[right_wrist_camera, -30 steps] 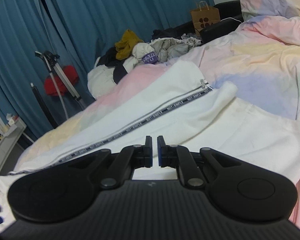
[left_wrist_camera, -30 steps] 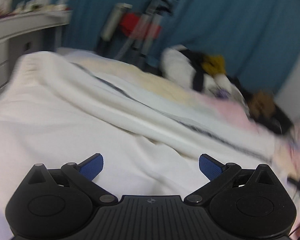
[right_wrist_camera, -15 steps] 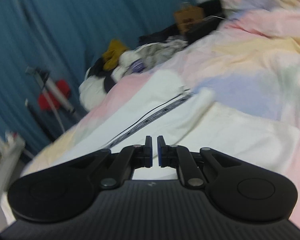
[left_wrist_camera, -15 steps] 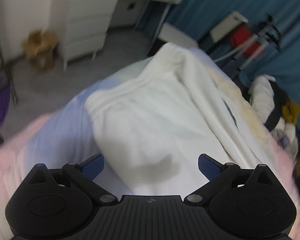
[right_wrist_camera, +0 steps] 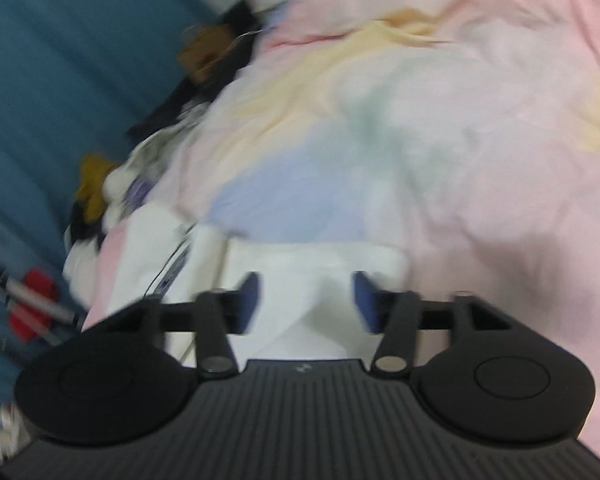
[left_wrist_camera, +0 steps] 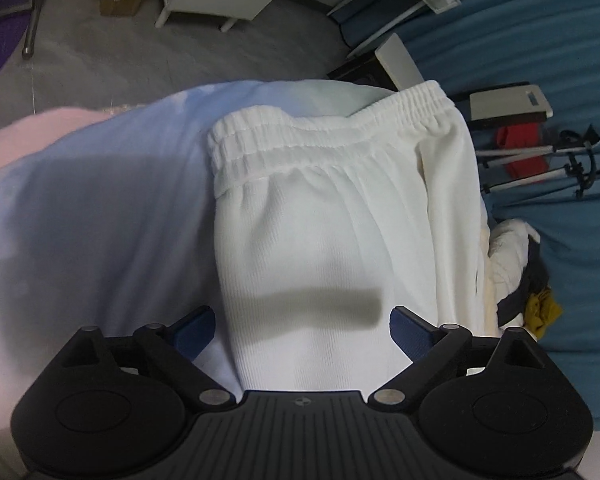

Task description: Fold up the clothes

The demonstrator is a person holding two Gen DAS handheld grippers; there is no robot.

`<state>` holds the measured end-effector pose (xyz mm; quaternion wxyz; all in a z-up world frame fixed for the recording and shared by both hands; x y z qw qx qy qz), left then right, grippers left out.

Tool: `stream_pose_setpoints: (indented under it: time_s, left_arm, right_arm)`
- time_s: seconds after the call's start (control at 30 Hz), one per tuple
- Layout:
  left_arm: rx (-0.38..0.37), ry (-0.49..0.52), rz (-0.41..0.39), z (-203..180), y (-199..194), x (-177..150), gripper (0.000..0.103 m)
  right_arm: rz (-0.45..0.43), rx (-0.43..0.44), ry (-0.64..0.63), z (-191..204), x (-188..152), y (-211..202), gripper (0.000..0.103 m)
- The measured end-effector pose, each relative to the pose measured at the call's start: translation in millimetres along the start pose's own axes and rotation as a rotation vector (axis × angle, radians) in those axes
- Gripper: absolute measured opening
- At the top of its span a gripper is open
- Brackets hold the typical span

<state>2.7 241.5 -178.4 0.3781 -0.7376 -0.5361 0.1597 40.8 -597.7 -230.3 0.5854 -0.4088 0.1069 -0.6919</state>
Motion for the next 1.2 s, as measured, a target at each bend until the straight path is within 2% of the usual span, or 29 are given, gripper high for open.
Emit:
stream_pose_setpoints:
  time_s: [0.2, 0.3, 0.4, 0.43, 0.53, 0.6, 0.67, 0.77, 0.83, 0.9, 0.93, 0.97, 1.1, 1.2]
  left_arm:
    - [-0.051, -0.015, -0.014, 2, 5, 1, 0.096]
    - [-0.11, -0.036, -0.011, -1, 9, 3, 0.096]
    - [-0.146, -0.037, -0.001, -3, 14, 4, 0.096]
    - [-0.147, -0.032, 0.001, -4, 14, 3, 0.096]
    - [-0.156, -0.035, 0.004, -6, 17, 5, 0.096]
    - [-0.158, -0.04, 0.004, -6, 18, 5, 0.096]
    - [-0.16, -0.042, 0.005, -6, 19, 5, 0.095]
    - [-0.141, -0.037, -0.003, -6, 20, 5, 0.086]
    - [-0.116, -0.033, -0.016, -6, 19, 5, 0.072]
    - [-0.117, -0.037, -0.021, -5, 18, 6, 0.064]
    - [-0.118, -0.039, -0.022, -4, 17, 6, 0.053]
    - [-0.119, -0.041, -0.024, -3, 17, 6, 0.048]
    - [-0.144, -0.032, -0.043, -4, 11, 6, 0.023]
    - [-0.18, 0.014, -0.079, -11, -3, 6, 0.013]
  right_arm:
    - [0.015, -0.112, 0.113, -29, 1, 28, 0.066]
    - [0.059, -0.079, 0.167, -36, -2, 47, 0.065]
    - [0.038, -0.024, 0.124, -20, -6, 48, 0.06]
    - [0.017, -0.003, 0.081, -10, -6, 45, 0.055]
    - [-0.036, 0.051, -0.037, 19, -8, 36, 0.03]
    - [-0.05, 0.053, -0.1, 31, -12, 35, 0.025]
    - [-0.042, 0.04, -0.102, 32, -13, 39, 0.012]
    - [-0.071, 0.028, -0.096, 28, -10, 37, 0.009]
    - [-0.104, 0.028, -0.104, 26, -7, 29, 0.009]
    - [-0.127, 0.033, -0.107, 24, -4, 23, 0.009]
    - [-0.135, 0.037, -0.101, 22, -2, 20, 0.008]
    - [-0.144, 0.042, -0.089, 20, 0, 18, 0.008]
    - [-0.177, 0.062, -0.044, 12, 7, 8, 0.008]
    - [-0.172, 0.065, -0.018, 6, 9, 6, 0.008]
Point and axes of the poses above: each gripper's, at about its wrist camera, not at the fingertips, and y roughly the way its jaws point, z to its left, x to its top, the point moved 4 cm from there along y, roughly the way its jaws point, and after that the axes turned 4 degrees about y, right-handed, at the moved point
